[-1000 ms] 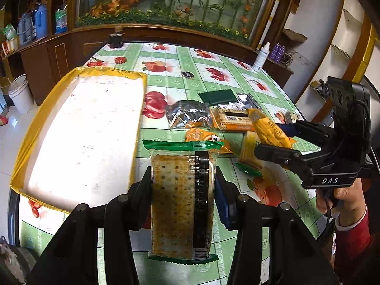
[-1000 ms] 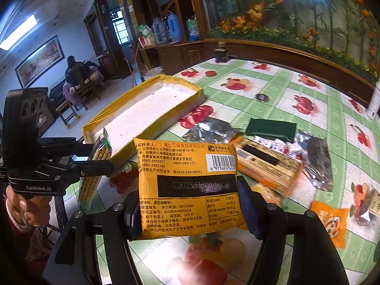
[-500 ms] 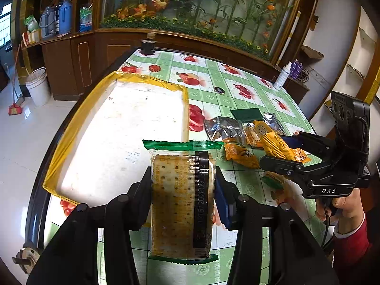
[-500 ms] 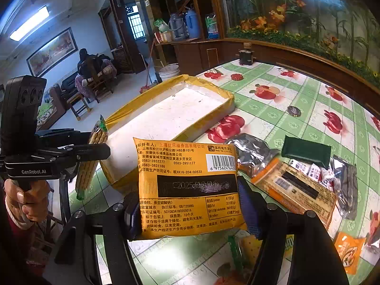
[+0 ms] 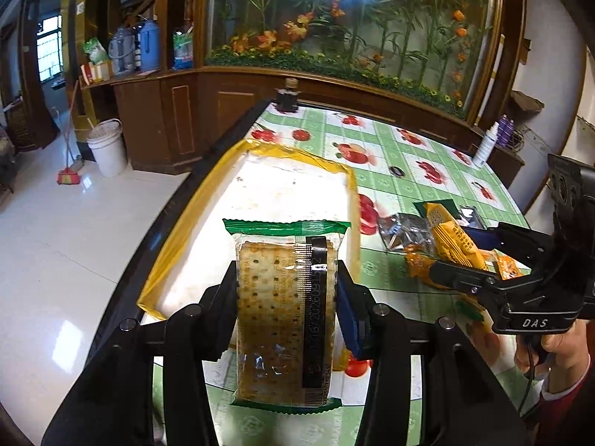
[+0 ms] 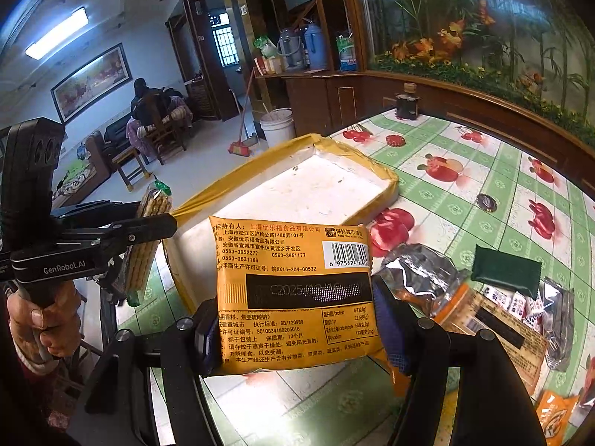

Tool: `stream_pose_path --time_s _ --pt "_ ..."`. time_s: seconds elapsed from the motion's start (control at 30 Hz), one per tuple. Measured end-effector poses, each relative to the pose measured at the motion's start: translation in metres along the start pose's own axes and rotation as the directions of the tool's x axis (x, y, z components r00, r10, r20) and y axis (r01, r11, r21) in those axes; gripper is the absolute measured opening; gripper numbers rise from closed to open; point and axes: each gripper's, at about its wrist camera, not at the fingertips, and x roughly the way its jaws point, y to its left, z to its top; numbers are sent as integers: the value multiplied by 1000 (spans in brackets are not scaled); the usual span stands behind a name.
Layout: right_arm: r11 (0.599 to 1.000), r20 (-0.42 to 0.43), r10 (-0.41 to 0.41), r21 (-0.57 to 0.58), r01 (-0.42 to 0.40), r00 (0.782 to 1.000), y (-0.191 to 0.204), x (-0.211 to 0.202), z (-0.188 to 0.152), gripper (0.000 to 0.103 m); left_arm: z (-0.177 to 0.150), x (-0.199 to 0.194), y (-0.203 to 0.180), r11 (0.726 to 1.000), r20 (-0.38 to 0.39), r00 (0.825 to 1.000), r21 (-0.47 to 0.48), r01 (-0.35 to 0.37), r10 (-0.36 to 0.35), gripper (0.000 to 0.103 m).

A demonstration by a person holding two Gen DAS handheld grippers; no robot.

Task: Organize snacks
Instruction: 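Carry both packs to the yellow tray and release them inside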

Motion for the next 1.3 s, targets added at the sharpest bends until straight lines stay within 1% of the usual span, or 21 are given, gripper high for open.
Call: stream_pose_path --time_s 0.07,0.2,0.5,0.63,0.83,0.9,0.93,1.0,1.07,1.17,1.23,1.3 --pt "1000 8 2 -4 -2 1000 5 3 4 69 1 -1 2 999 16 999 0 -33 33 45" --pt "1000 16 -5 -4 5 1000 12 11 13 69 3 -2 6 997 38 996 -7 -77 77 45" --pt "999 0 5 38 -5 1000 18 46 36 69 7 11 12 992 43 991 -20 -127 128 45" --pt "998 -11 2 61 -1 1000 17 68 47 69 8 22 17 991 27 991 -34 -132 133 45" --pt "993 -63 -14 116 21 998 6 111 57 69 9 53 21 991 -38 992 -51 -124 122 45" --pt "993 -81 -22 118 32 996 5 124 58 70 9 64 20 991 -60 991 -55 -123 120 45" --pt "993 -75 -33 108 40 997 6 126 60 70 8 70 22 990 -77 990 -64 -122 117 45" --pt "993 -78 -84 78 90 993 9 131 63 70 6 77 26 990 -99 989 -82 -115 107 45" --pt "994 -73 -71 76 77 995 9 133 66 70 2 80 27 988 -112 986 -78 -132 123 45" --pt "993 -60 -117 12 118 991 19 137 68 70 -2 83 29 987 -123 984 -81 -139 129 46" --pt "995 -60 -102 -1 102 993 23 140 70 70 -5 85 29 987 -134 982 -78 -143 132 46" --pt "996 -90 -87 -7 86 992 26 151 72 70 -6 88 29 986 -144 980 -74 -148 136 46"
